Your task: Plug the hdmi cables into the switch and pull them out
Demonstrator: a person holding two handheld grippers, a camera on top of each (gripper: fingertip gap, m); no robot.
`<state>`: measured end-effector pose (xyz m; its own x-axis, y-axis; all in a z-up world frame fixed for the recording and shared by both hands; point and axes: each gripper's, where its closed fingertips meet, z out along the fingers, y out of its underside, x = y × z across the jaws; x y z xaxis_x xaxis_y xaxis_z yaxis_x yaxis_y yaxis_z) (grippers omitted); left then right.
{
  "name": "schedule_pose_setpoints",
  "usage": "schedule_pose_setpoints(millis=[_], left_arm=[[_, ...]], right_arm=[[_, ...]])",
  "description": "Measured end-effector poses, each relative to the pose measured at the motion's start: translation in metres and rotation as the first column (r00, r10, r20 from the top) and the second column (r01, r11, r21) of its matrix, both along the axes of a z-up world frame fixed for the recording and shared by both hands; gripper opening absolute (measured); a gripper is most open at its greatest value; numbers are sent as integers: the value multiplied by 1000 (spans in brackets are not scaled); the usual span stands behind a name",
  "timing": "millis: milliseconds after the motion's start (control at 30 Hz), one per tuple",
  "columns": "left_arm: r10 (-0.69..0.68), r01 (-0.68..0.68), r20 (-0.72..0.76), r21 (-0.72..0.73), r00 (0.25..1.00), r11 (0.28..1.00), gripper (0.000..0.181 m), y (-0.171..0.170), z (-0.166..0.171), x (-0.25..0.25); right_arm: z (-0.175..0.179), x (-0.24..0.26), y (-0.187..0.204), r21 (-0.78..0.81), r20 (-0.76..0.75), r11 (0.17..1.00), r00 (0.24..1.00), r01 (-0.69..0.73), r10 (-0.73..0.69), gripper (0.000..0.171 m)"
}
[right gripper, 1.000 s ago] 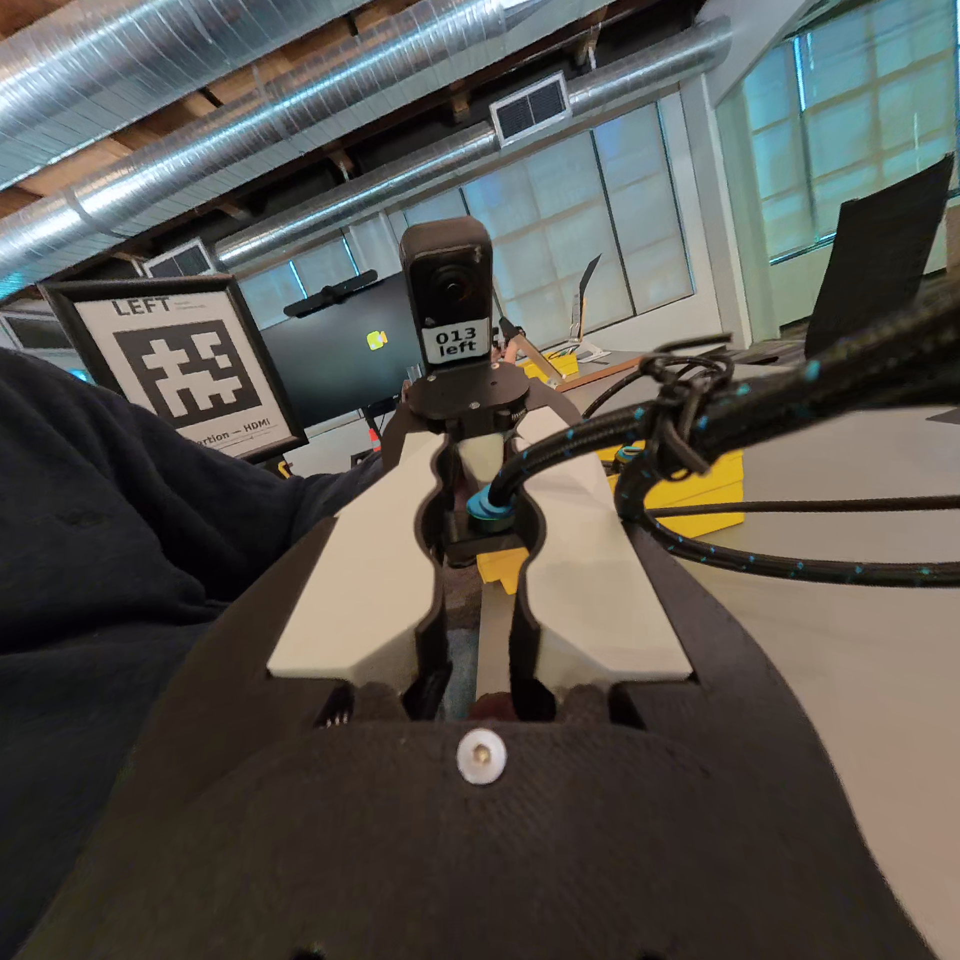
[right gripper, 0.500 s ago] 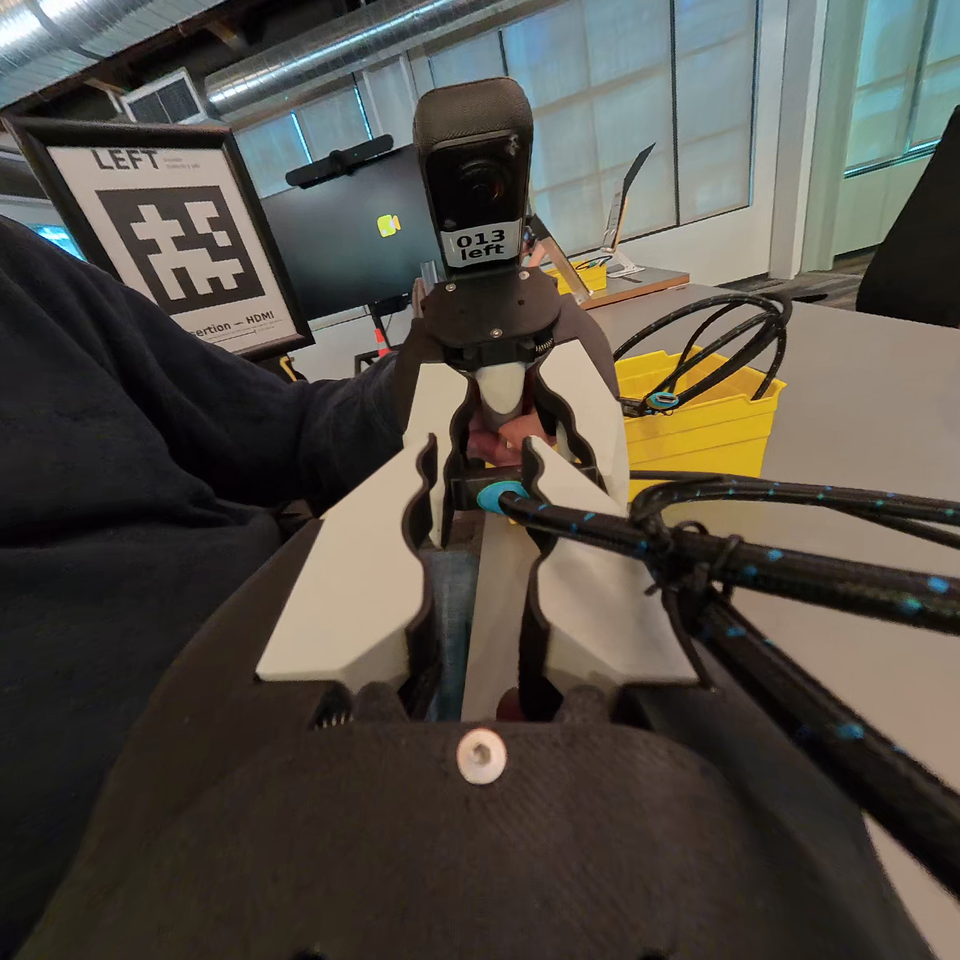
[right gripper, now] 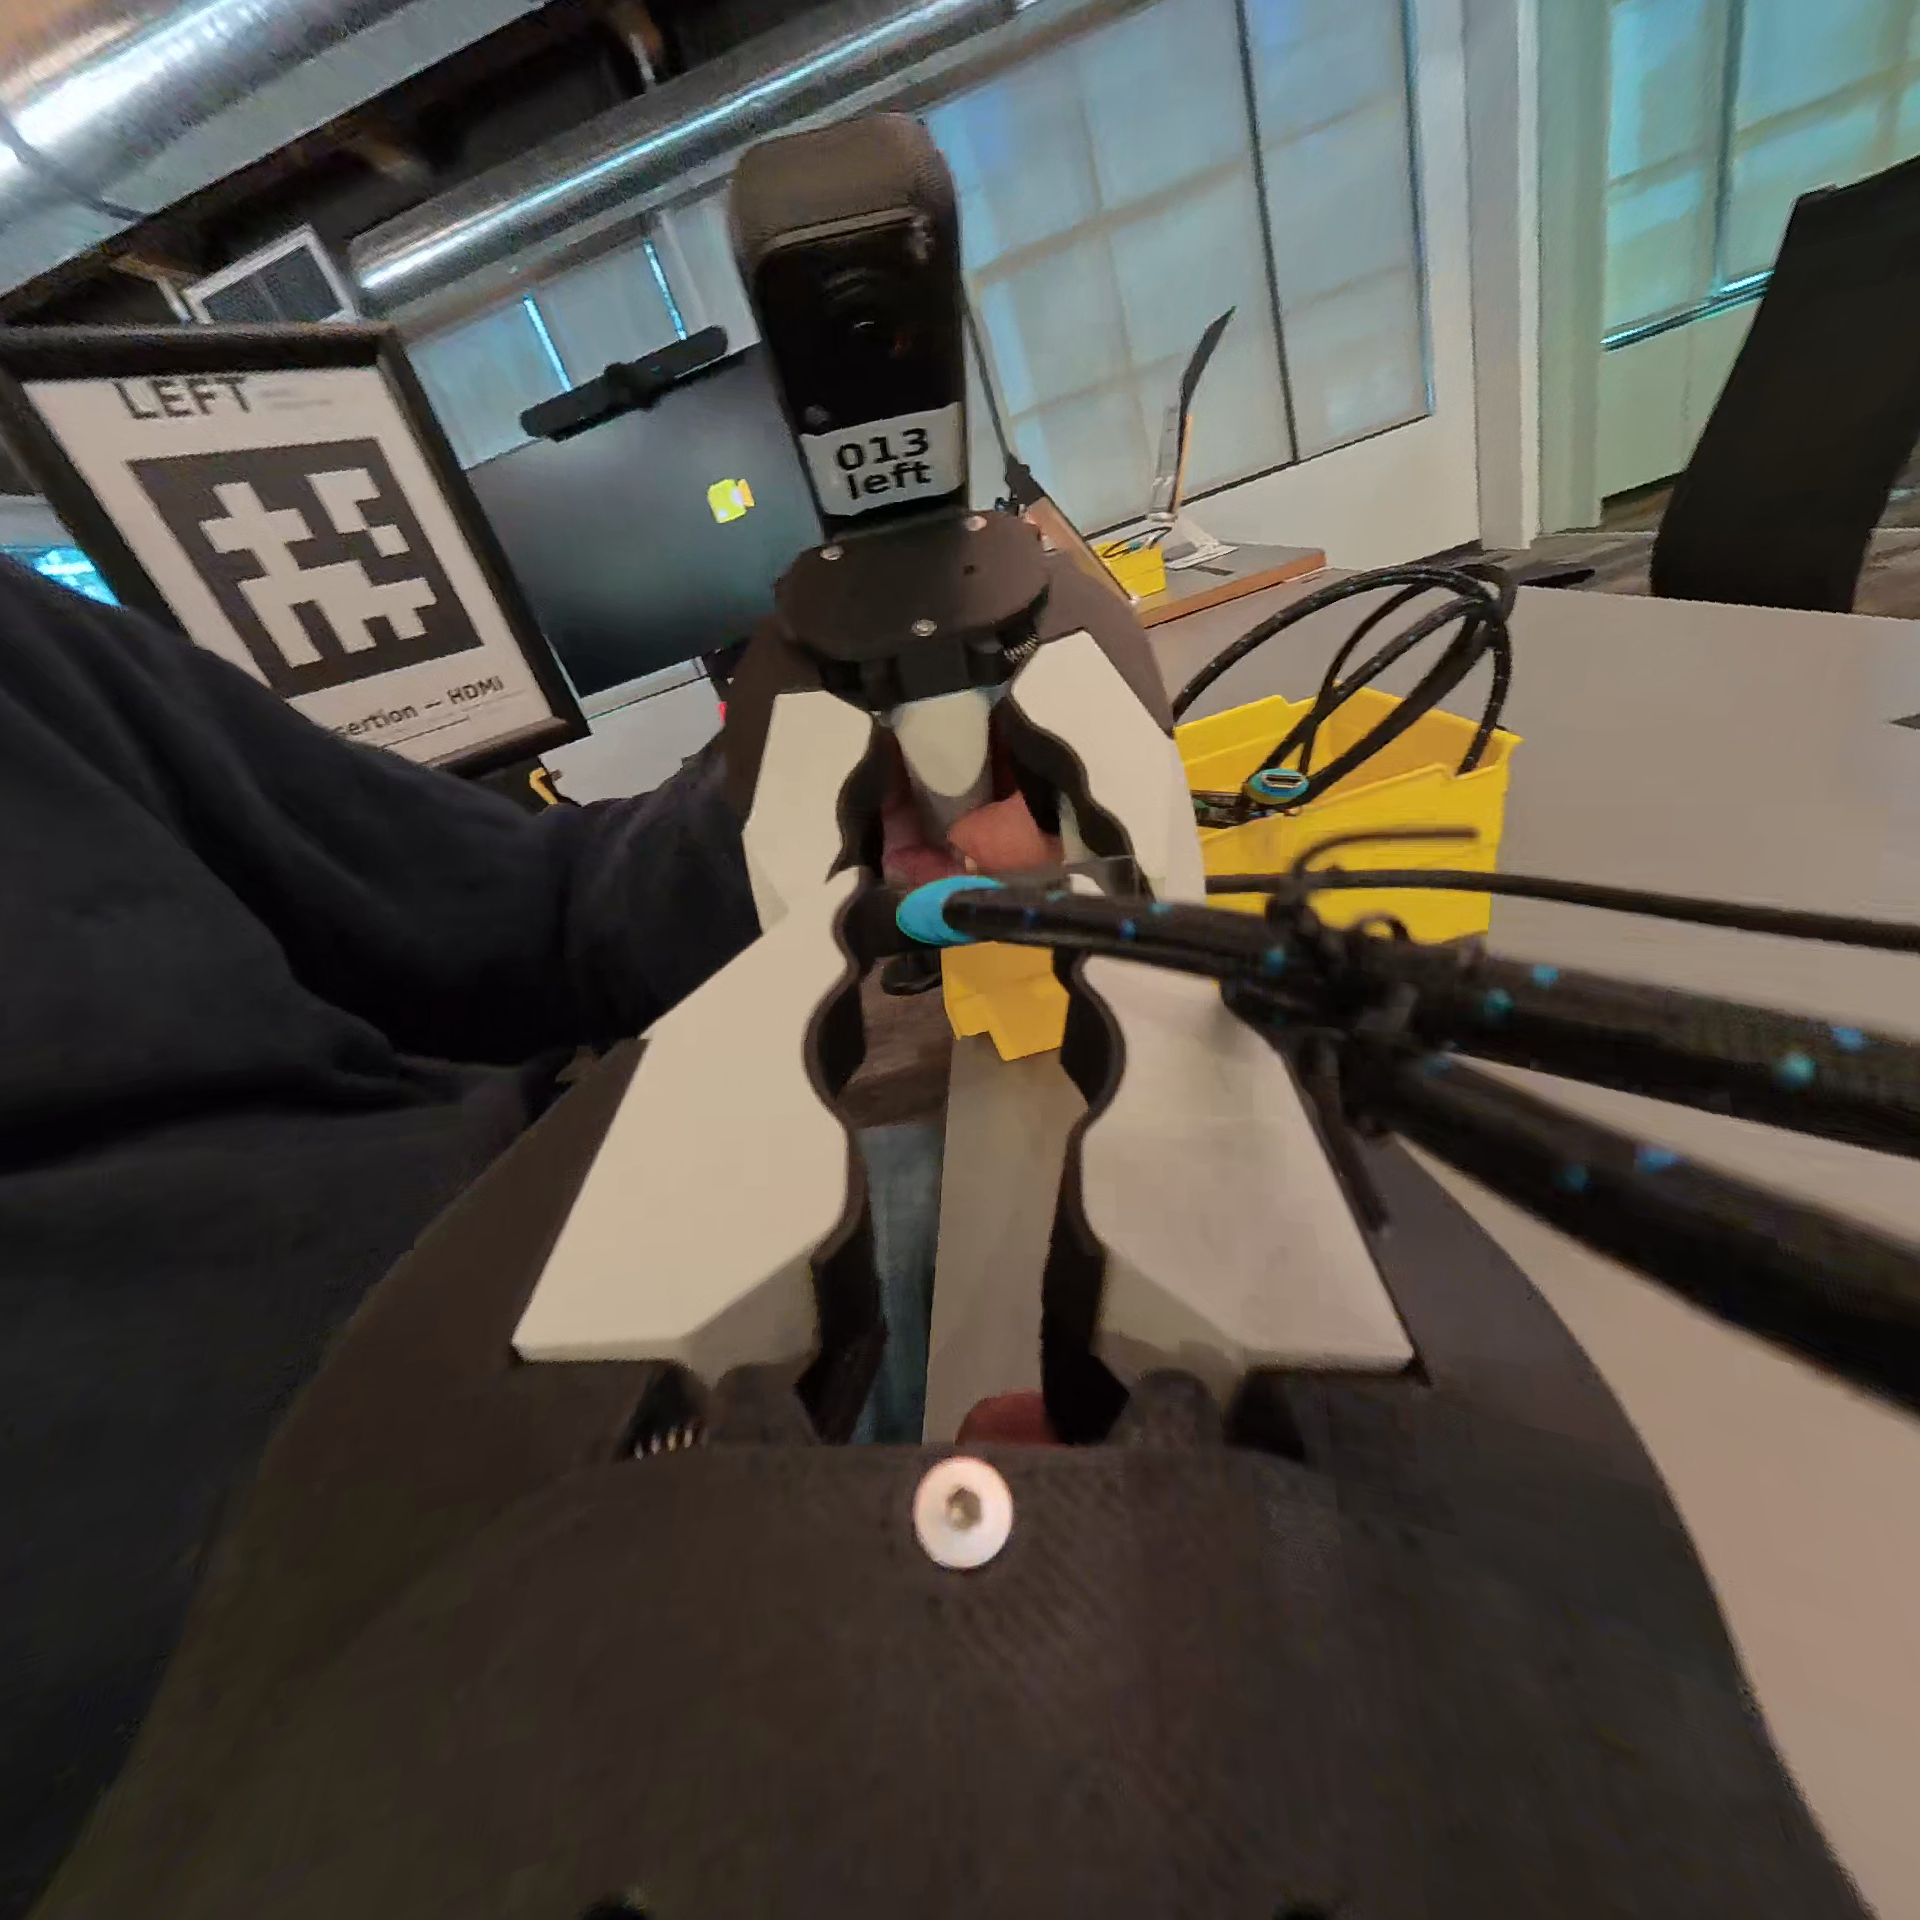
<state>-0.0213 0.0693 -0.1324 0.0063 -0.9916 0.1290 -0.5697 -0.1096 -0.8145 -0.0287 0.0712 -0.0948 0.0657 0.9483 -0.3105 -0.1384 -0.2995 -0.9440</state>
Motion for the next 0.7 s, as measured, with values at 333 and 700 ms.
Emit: schedule_pose_setpoints(millis=[333, 700], left_arm=[[-83, 82, -81, -18, 993, 996, 72, -13, -11, -7], [-80, 78, -58, -25, 995, 997, 72, -11, -11, -6]], right_arm=[[-11, -4, -17, 19, 73, 994, 991, -110, 109, 20], [-11, -4, -14, 40, 102, 996, 992, -74, 69, 19]])
